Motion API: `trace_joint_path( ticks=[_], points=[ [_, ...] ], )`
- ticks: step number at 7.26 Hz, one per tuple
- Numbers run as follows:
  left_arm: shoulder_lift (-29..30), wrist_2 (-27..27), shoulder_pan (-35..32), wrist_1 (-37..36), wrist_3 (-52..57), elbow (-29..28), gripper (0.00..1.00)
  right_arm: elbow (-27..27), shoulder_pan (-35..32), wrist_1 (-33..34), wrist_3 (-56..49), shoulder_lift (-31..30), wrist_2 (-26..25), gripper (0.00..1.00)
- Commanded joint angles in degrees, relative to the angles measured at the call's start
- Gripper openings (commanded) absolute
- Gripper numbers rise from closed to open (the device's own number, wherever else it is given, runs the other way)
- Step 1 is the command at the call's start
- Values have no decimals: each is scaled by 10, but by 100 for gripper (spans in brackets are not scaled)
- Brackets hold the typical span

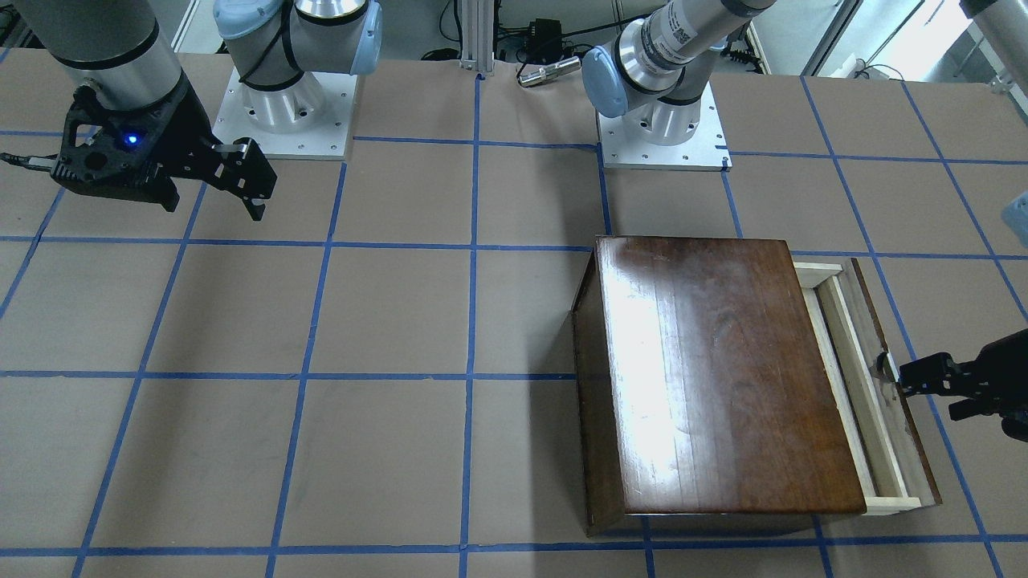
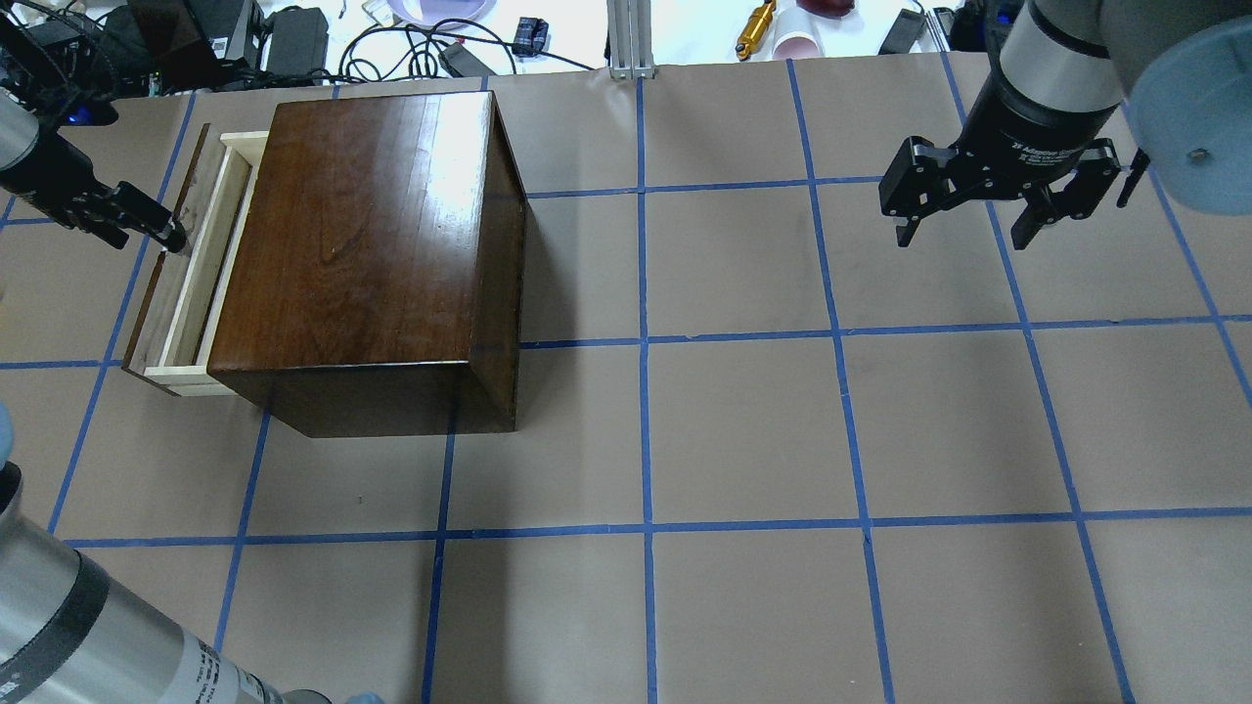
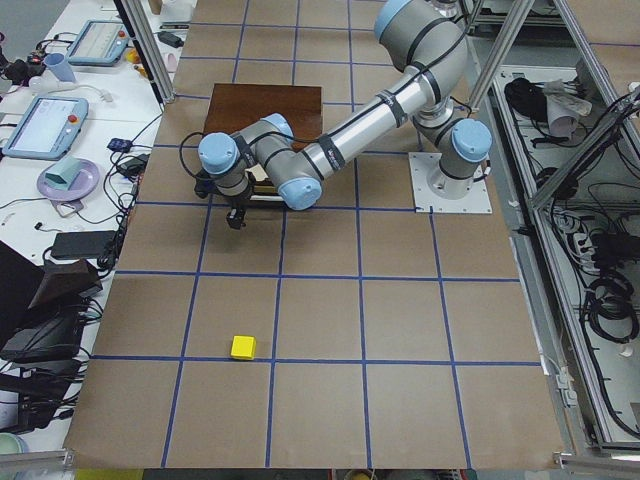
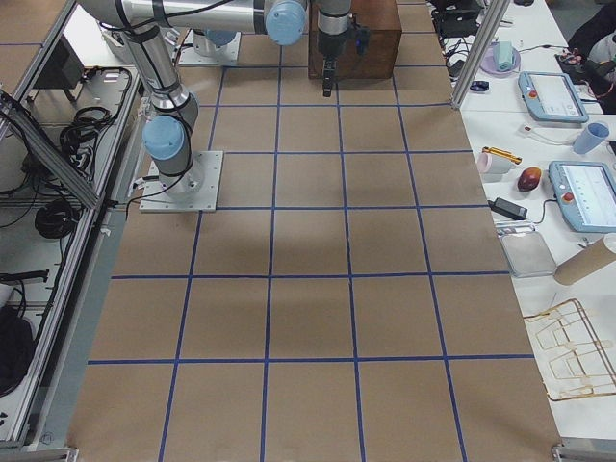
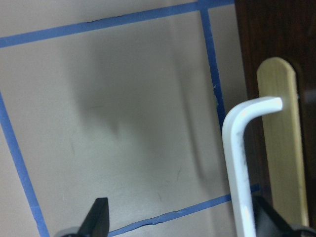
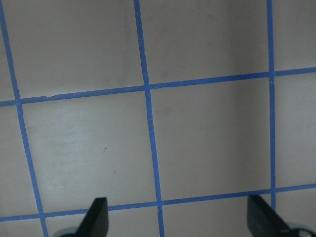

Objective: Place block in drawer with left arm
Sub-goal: 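Pull the drawer outward from the cabinet with the left gripper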

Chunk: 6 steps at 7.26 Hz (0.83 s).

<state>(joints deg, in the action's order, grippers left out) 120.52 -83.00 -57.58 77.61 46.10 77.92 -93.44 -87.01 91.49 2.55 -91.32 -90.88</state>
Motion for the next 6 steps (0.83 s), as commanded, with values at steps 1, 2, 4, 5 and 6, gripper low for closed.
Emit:
trace_joint_path(
  ticks=[1, 2, 4, 5, 6],
  points=[
    [6, -8, 1, 0, 12, -8, 99, -1, 0, 0, 0, 0, 0, 100],
    [7, -8, 1, 0, 12, -12, 99, 0, 0, 0, 0, 0, 0, 100],
    [12, -9, 3, 0, 29, -17, 99, 0, 0, 0, 0, 0, 0, 100],
    [16, -9, 12, 0, 33, -24, 99, -1, 0, 0, 0, 0, 0, 100],
    [19, -9, 13, 0, 37, -29, 99, 0, 0, 0, 0, 0, 0, 100]
  ],
)
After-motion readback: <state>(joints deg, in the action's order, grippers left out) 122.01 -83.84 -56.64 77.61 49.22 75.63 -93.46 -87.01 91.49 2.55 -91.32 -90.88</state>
